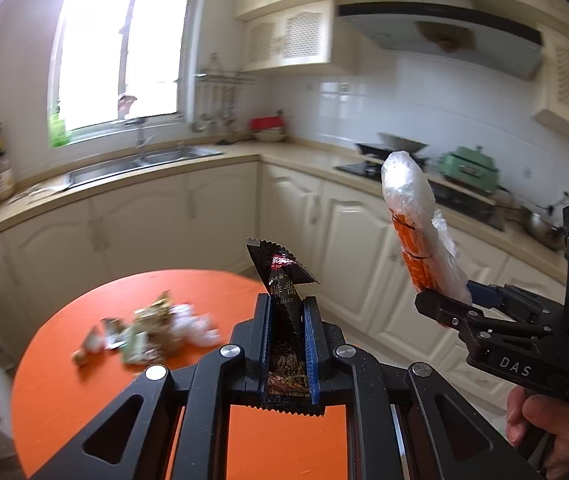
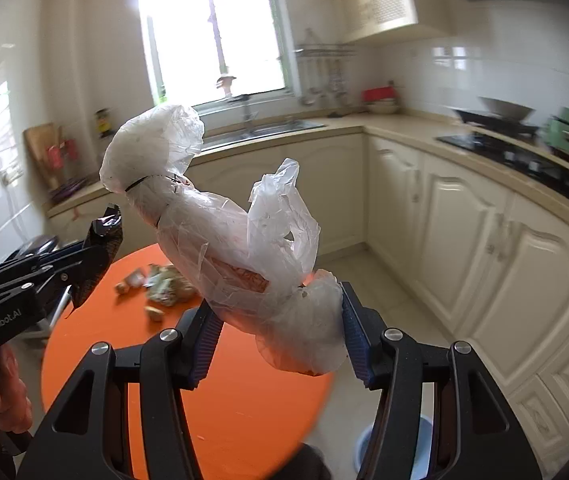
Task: Collect trash
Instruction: 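Carry both items to the blue bin and open both tools to drop them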
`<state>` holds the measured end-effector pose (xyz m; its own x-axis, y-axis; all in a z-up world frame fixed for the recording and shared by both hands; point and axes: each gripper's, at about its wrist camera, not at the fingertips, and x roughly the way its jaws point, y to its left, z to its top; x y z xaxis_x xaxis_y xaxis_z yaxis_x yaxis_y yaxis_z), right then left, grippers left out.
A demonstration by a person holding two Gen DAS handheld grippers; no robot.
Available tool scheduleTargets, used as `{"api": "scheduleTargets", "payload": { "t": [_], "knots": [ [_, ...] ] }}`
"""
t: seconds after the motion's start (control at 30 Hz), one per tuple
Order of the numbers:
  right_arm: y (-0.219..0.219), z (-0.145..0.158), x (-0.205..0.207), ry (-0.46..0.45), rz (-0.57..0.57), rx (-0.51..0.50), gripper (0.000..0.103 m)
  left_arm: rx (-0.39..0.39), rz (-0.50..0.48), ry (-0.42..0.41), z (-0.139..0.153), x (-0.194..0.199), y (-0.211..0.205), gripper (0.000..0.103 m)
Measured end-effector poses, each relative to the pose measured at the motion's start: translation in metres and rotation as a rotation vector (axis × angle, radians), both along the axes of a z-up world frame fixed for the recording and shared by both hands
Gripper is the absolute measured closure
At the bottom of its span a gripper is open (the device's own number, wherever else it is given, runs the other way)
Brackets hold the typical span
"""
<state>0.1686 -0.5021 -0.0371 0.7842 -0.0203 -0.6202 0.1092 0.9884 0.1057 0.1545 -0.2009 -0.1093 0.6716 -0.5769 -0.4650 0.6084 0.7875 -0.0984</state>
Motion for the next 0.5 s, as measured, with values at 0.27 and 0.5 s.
{"api": "scheduleTargets", "payload": {
  "t": [0.27, 0.5],
  "knots": [
    [-0.062, 0.008, -0.053, 0.009, -0.169, -0.016, 0.047, 0.0, -0.156, 0.019, -0.003, -0.008, -0.069, 0.092],
    [-0.116, -0.025, -0.081, 0.082, -0.3, 0.026, 0.047, 0.062, -0.292, 0.106, -0.037, -0.019, -0.134, 0.092]
  ]
}}
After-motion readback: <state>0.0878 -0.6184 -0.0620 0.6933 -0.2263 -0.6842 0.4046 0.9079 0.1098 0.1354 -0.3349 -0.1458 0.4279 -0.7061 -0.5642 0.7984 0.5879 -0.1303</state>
